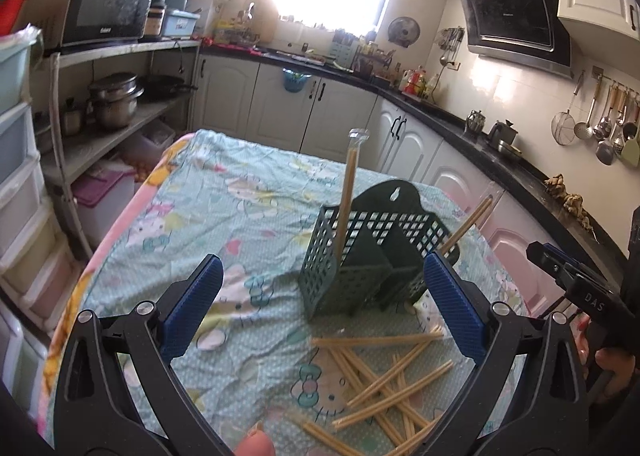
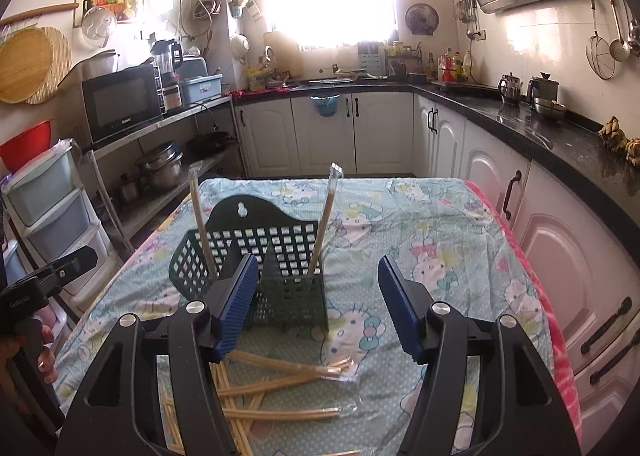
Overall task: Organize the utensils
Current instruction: 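Withdraw both open tools from the basket back toward the chopstick pile, then close the left tool on a wrapped chopstick while the right tool grasps another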
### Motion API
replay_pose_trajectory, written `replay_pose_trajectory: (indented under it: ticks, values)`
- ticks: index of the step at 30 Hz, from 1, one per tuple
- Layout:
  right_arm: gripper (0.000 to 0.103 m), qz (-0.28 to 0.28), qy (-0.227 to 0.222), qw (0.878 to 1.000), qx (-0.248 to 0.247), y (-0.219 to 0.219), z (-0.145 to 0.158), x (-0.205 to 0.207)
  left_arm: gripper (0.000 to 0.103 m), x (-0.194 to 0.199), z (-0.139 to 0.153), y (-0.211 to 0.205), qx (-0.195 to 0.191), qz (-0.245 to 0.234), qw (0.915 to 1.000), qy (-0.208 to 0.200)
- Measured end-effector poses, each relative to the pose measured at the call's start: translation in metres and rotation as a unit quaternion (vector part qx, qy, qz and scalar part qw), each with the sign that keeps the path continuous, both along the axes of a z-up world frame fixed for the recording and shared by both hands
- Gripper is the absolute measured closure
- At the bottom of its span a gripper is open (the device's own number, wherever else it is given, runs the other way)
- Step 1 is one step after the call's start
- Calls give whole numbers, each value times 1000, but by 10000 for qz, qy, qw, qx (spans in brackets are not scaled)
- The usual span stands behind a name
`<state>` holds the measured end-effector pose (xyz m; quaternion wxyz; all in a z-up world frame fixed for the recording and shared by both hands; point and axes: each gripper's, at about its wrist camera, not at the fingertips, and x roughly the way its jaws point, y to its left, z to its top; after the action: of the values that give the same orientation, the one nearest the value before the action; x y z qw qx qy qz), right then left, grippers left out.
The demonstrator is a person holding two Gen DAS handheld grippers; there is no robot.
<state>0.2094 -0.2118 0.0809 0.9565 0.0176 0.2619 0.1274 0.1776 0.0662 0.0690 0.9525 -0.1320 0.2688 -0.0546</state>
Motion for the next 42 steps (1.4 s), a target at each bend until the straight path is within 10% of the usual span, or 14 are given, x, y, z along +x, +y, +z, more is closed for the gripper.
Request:
replay_pose_trajectory:
  ticks: [26,42]
  values:
    - [43,195,578,9974,-384,23,-65,-23,12,-21,-79,26,-254,-70,9941,1050]
    - [43,-22,898,9940,-626,15,-101,-16,58,-20,-133,22,-1163,-526,9692,2105]
